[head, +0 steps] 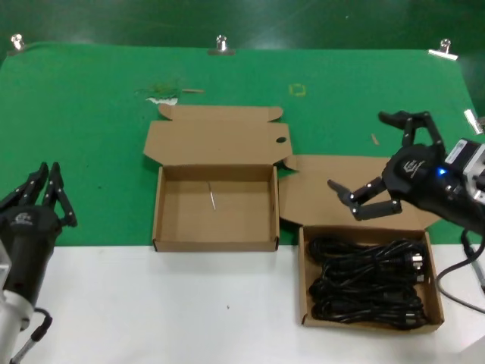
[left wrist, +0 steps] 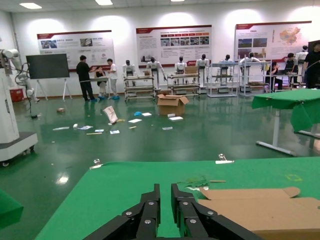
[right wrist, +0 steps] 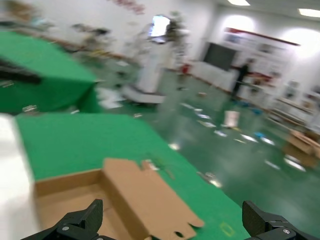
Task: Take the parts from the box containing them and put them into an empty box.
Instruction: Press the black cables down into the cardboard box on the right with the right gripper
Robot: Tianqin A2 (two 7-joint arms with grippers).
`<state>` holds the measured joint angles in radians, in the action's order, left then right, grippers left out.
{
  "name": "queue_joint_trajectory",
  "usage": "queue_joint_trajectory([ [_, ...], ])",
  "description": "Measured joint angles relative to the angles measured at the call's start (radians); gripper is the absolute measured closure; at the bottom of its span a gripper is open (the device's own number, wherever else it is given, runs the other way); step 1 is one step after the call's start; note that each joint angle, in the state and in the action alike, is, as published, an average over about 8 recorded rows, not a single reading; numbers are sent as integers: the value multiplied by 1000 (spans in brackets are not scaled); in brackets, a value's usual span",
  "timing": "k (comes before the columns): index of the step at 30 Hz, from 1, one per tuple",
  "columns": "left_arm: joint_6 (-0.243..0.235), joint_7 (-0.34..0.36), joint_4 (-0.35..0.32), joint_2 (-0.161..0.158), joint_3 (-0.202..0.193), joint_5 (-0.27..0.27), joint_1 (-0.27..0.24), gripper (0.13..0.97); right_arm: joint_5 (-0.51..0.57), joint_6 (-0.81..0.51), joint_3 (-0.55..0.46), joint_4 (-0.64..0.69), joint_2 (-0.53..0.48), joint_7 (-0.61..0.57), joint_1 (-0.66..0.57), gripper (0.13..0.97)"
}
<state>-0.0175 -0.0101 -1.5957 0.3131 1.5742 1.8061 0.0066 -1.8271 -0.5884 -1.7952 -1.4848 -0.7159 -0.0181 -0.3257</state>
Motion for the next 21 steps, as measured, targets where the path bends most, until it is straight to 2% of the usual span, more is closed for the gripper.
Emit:
queue_joint_trajectory([
  [9, 0, 0, 0, 0, 0, 0, 0, 937, 13, -333, -85, 65, -108, -105, -165, 129],
  [15, 0, 0, 0, 0, 0, 0, 0, 943, 14, -571, -156, 148, -141, -177, -277, 129],
  [21, 0, 0, 0, 0, 0, 0, 0, 946, 90, -771, -248, 246, -153, -258, -393, 129],
])
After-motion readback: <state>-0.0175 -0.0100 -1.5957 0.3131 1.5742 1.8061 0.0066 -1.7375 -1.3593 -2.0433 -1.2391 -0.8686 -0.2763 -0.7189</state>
